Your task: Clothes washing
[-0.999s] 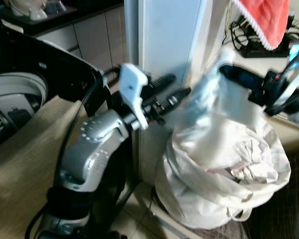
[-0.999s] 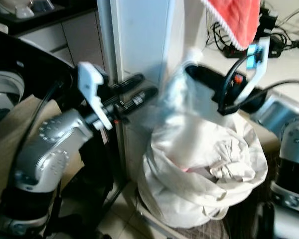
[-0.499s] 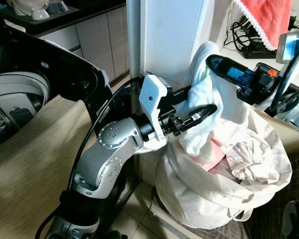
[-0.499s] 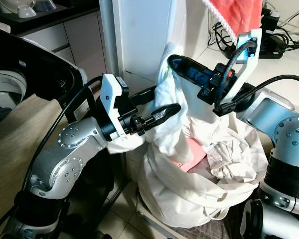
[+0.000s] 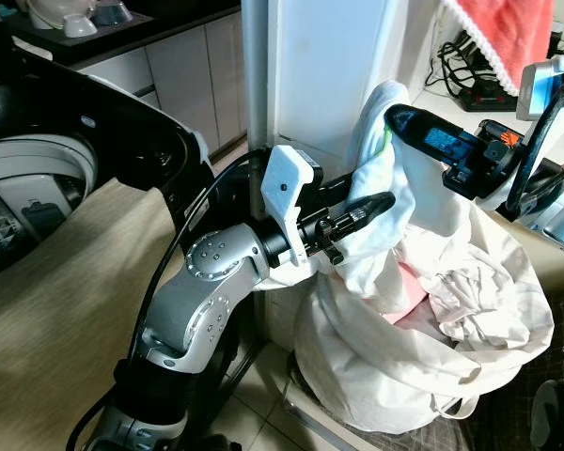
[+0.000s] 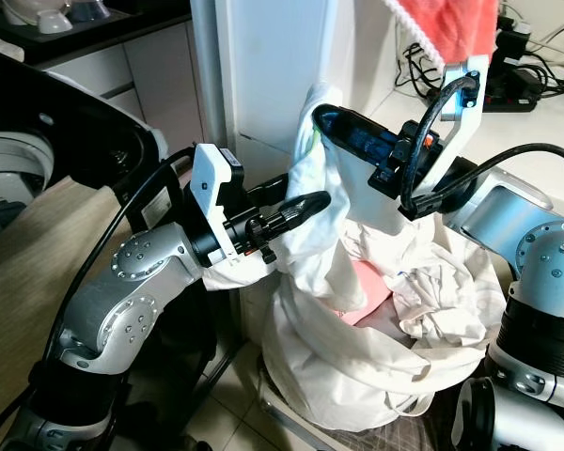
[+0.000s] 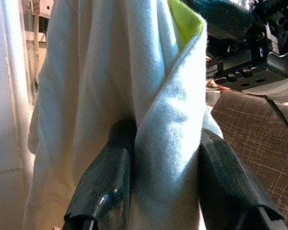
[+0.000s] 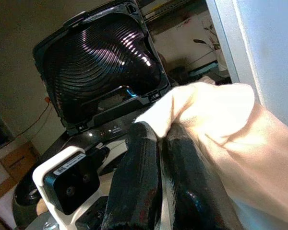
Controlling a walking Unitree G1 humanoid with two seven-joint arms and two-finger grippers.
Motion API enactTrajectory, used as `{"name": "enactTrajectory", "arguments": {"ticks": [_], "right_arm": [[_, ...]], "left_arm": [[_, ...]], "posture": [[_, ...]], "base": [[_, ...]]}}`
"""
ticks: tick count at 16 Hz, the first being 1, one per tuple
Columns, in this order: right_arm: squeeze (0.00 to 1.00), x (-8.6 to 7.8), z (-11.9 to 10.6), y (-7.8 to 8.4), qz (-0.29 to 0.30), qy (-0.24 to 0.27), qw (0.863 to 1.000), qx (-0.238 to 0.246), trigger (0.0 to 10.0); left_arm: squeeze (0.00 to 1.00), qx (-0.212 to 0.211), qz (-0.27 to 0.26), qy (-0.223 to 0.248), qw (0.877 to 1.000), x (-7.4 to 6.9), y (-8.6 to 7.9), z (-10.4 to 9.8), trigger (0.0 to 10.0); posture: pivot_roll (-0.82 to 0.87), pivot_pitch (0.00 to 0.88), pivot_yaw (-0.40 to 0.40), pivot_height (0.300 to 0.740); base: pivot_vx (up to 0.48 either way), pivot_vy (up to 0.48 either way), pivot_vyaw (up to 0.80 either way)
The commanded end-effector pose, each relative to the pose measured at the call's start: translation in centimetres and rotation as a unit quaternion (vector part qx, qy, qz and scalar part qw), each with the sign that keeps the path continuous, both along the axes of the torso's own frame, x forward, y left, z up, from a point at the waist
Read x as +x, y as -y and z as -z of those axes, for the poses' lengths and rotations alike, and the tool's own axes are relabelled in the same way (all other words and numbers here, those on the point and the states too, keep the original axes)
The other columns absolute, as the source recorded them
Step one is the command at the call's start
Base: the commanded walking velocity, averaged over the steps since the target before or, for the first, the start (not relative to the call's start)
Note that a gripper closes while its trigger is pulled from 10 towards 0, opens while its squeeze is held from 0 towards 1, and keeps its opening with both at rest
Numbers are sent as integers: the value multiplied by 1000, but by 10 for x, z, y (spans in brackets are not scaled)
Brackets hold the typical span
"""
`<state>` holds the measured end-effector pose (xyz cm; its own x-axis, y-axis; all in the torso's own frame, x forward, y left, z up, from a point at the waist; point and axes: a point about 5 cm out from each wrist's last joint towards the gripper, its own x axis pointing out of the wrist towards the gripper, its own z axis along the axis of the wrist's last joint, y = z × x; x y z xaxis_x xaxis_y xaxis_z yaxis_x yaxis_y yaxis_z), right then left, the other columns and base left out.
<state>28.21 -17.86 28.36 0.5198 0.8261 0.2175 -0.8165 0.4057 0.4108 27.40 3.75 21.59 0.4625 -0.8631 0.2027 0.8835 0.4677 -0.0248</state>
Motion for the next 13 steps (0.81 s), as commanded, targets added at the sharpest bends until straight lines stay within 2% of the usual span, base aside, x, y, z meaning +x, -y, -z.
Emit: {"name": "enactTrajectory", "arguments": {"ticks": [1,11,12,13], "right_arm": [[0,-5,-5,-3,-9,15,1000,-5,0],[0,-6,-7,-7,-6,19,1000,-6,0],[0,-5,-8,-7,-1,25,1000,-13,2118],[1000,-4,-7,-7,7,25,999,-21,10000]], "left_arm": [[0,5,-5,-2,1000,0,-1,2,0],[0,2,-16,0,1000,4,-6,1,0],[0,0,-28,4,1000,6,-9,0,0],[0,-2,-43,10,999,9,-14,-2,0]], "posture": [[-87,0,-6,740],[-87,0,-5,740],[-85,0,-4,740],[-84,0,-5,740]], "base": [[0,0,0],[0,0,0],[0,0,0],[0,0,0]]}}
